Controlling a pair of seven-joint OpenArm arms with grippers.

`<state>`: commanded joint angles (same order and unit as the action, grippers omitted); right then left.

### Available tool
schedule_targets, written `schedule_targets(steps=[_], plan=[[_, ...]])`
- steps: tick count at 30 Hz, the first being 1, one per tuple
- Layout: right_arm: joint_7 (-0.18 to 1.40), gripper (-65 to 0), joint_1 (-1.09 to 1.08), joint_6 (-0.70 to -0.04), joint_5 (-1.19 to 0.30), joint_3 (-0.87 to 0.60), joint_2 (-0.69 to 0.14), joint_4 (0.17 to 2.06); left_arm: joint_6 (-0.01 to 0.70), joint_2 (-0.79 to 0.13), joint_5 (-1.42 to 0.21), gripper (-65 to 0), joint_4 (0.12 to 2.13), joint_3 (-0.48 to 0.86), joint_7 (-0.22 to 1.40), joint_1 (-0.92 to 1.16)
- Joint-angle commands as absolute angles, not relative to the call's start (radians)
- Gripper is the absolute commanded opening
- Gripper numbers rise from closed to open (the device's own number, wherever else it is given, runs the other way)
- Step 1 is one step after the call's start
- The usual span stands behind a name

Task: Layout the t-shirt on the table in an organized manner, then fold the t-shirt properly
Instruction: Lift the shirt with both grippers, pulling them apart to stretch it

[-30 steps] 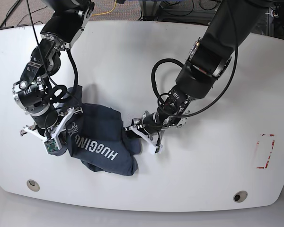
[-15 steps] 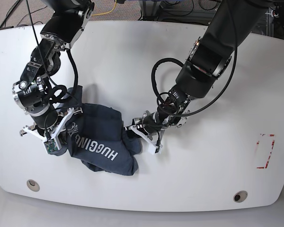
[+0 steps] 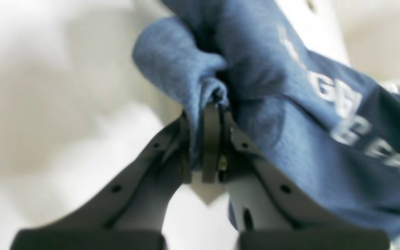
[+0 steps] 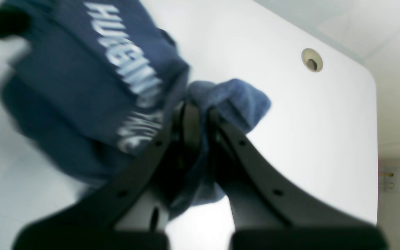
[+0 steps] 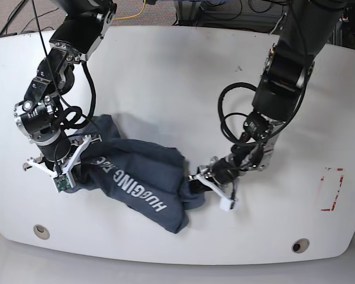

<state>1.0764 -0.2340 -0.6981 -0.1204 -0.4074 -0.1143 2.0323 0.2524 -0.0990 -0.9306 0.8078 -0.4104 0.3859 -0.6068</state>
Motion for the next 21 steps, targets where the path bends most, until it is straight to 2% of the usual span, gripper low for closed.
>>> schedule_targets(steps=[11, 15, 21], plan=[[1.079, -65.0, -0.305, -0.698, -0.119, -0.443, -0.116, 2.025, 0.251, -0.289, -0.929, -64.2, 1.185, -0.148, 0.604, -0.504], [1.101, -65.0, -0.331, -0.698, -0.117, -0.443, -0.119, 2.012, 0.251, -0.341, -0.929, -64.2, 1.253, -0.056, 0.671, -0.476], [1.102, -65.0, -0.367, -0.698, -0.119, -0.44, -0.136, 2.011, 0.254, -0.397, -0.929, -64.2, 1.302, -0.007, 0.694, -0.456]])
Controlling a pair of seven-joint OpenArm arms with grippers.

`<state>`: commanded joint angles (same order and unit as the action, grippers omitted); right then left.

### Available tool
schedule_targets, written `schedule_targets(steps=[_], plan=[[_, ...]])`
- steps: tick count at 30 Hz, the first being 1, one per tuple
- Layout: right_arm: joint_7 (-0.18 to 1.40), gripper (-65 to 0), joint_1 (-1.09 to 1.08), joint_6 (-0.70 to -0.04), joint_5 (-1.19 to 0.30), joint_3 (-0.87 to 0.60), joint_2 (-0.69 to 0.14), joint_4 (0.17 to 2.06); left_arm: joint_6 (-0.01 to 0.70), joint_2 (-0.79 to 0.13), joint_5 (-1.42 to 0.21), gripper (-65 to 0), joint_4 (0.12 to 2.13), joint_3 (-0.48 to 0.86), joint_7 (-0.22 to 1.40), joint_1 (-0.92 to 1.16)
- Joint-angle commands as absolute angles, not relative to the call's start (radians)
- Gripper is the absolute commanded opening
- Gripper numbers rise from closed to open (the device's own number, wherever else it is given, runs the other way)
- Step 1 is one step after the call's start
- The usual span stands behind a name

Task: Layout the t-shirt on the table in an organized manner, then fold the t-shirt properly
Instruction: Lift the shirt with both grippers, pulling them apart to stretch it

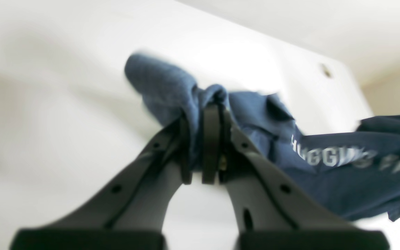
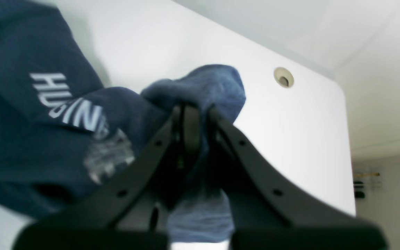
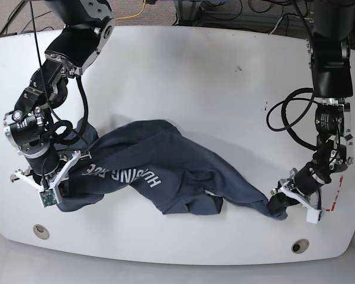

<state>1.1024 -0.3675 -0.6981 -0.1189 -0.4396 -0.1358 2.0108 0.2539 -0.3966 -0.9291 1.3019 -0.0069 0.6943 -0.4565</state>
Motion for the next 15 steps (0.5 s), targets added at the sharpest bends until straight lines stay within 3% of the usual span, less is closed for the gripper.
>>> schedule_targets(steps=[15], plan=[[1.104, -65.0, -0.535, -0.698, -0.119, -0.433, -0.137, 1.916, 0.257, -0.524, -0.932, -64.2, 1.425, -0.007, 0.693, -0.538]])
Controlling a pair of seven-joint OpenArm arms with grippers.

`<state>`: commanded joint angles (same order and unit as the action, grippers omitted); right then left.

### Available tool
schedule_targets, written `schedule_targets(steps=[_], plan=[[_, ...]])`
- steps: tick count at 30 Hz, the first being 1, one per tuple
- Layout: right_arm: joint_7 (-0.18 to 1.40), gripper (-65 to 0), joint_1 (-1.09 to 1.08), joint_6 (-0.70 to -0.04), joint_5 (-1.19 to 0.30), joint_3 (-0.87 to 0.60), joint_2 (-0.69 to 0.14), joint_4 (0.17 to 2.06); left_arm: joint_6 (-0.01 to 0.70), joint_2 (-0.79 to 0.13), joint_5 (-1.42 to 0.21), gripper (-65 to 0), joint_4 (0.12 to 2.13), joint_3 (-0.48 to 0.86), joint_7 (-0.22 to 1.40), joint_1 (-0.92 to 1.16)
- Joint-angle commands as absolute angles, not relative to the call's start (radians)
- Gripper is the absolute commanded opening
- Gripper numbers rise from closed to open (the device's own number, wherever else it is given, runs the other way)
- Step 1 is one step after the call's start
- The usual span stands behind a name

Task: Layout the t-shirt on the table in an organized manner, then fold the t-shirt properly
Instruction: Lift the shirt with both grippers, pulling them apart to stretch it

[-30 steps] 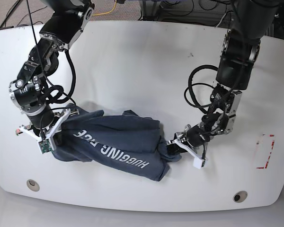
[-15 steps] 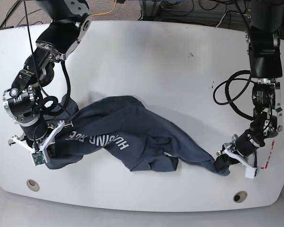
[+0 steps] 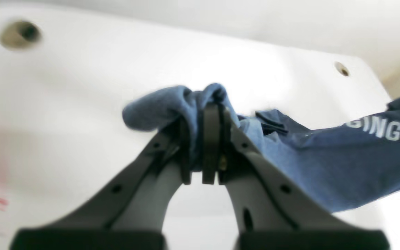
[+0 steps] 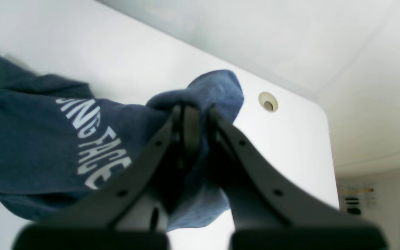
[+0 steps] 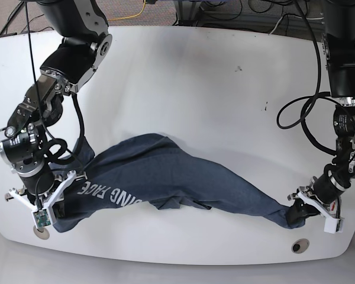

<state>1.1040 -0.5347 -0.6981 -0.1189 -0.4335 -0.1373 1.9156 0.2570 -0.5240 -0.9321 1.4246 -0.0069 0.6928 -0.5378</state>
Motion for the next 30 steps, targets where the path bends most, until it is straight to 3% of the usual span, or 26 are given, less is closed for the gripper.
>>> schedule_targets(steps=[11, 24, 30], plan=[[1.104, -65.0, -0.762, -0.698, -0.119, -0.398, -0.157, 1.724, 0.325, -0.57, -0.98, -64.2, 1.432, 0.064, 0.696, -0.665], [1.099, -65.0, -1.04, -0.698, -0.125, -0.395, -0.248, 1.457, 0.326, -0.73, -1.127, -64.0, 1.32, 0.134, 0.694, -0.877], [1.099, -65.0, -1.064, -0.698, -0.125, -0.397, -0.251, 1.435, 0.326, -0.766, -1.19, -64.0, 1.267, 0.134, 0.694, -0.918]])
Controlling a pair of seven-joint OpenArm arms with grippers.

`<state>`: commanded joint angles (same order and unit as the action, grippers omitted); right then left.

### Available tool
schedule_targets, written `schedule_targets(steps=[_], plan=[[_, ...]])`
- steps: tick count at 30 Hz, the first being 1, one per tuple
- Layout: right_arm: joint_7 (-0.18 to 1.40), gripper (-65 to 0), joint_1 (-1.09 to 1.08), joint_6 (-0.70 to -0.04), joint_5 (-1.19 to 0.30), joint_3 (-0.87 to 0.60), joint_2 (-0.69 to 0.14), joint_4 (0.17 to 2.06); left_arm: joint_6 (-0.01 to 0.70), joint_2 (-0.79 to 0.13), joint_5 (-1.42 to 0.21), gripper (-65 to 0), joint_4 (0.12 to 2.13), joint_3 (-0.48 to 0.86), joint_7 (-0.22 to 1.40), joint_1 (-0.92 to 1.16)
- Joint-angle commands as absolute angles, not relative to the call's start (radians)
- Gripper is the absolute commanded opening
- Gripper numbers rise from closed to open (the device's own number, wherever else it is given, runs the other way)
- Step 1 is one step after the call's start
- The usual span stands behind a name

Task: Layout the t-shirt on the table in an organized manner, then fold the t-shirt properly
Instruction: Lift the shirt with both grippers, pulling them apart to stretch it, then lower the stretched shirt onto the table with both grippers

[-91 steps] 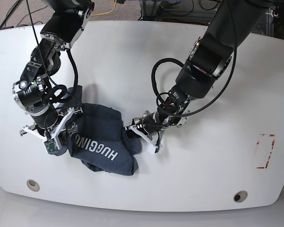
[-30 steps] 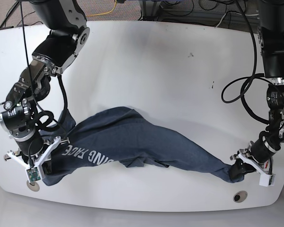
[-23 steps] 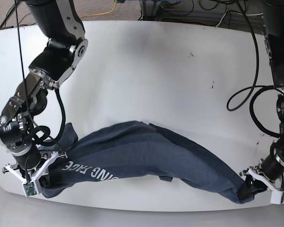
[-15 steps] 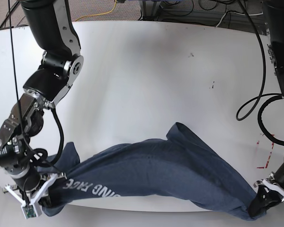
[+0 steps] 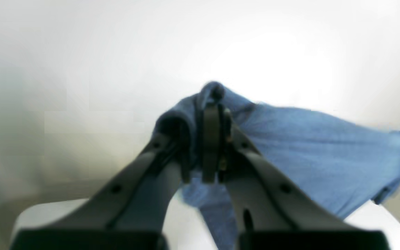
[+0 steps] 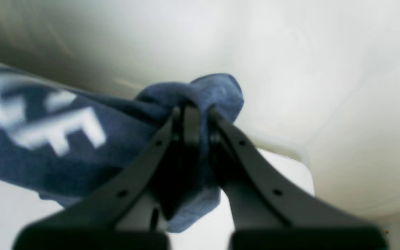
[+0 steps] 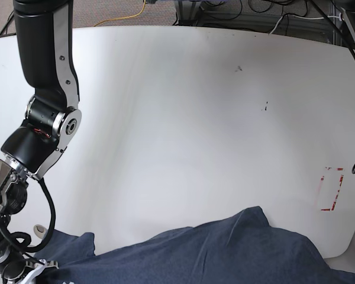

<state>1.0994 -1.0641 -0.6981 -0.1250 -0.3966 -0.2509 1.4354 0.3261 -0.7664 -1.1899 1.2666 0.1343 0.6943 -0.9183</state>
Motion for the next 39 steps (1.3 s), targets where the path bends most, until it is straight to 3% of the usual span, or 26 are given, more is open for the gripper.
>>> schedule_targets(steps=[13, 28, 39], plan=[[1.104, -65.0, -0.803, -0.698, -0.128, -0.407, -0.222, 1.587, 0.328, -0.766, -1.227, -64.0, 1.302, 0.128, 0.716, -0.776], [1.098, -65.0, -0.272, -0.698, -0.128, -0.578, -0.105, 1.784, 0.328, -0.757, -1.227, -64.0, 1.455, 0.295, 0.716, -0.179], [1.098, -64.8, -0.062, -0.698, -0.128, -0.581, -0.064, 1.788, 0.328, -0.707, -1.225, -64.0, 1.514, 0.463, 0.716, 0.196]])
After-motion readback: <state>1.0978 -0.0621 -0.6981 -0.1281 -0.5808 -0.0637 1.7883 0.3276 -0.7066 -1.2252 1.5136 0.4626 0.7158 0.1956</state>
